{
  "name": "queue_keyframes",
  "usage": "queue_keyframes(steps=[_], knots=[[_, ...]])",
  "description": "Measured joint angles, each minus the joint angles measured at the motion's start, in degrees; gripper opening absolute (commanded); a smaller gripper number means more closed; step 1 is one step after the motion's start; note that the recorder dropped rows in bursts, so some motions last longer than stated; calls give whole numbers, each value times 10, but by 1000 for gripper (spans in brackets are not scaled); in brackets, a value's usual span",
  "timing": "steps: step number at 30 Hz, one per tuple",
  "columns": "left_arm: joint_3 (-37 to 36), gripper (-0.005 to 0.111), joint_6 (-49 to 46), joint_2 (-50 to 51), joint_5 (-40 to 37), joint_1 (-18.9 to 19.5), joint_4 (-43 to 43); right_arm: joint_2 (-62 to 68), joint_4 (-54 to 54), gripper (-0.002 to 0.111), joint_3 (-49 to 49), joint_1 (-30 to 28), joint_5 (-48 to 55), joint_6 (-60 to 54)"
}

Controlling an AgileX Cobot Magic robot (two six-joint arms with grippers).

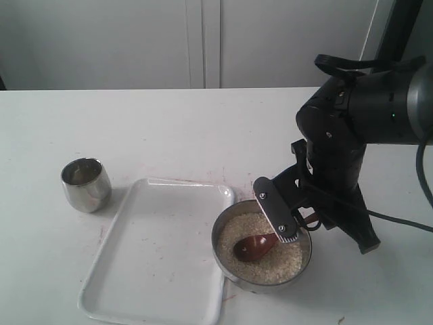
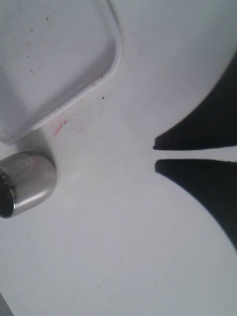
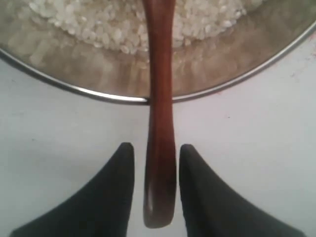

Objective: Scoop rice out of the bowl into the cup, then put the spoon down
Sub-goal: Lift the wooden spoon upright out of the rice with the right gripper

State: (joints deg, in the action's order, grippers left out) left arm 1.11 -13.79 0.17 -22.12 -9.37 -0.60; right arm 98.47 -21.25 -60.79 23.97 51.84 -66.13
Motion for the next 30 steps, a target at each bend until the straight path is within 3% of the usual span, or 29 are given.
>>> queue_keyframes(steps=[13,23,30], knots=[[0,14,0,0,0,0,0,0,-2,0,0,0,0,0],[0,14,0,0,0,0,0,-14,-20,0,0,0,0,7],[0,14,0,0,0,0,0,-69,-91,0,0,7,19,56]])
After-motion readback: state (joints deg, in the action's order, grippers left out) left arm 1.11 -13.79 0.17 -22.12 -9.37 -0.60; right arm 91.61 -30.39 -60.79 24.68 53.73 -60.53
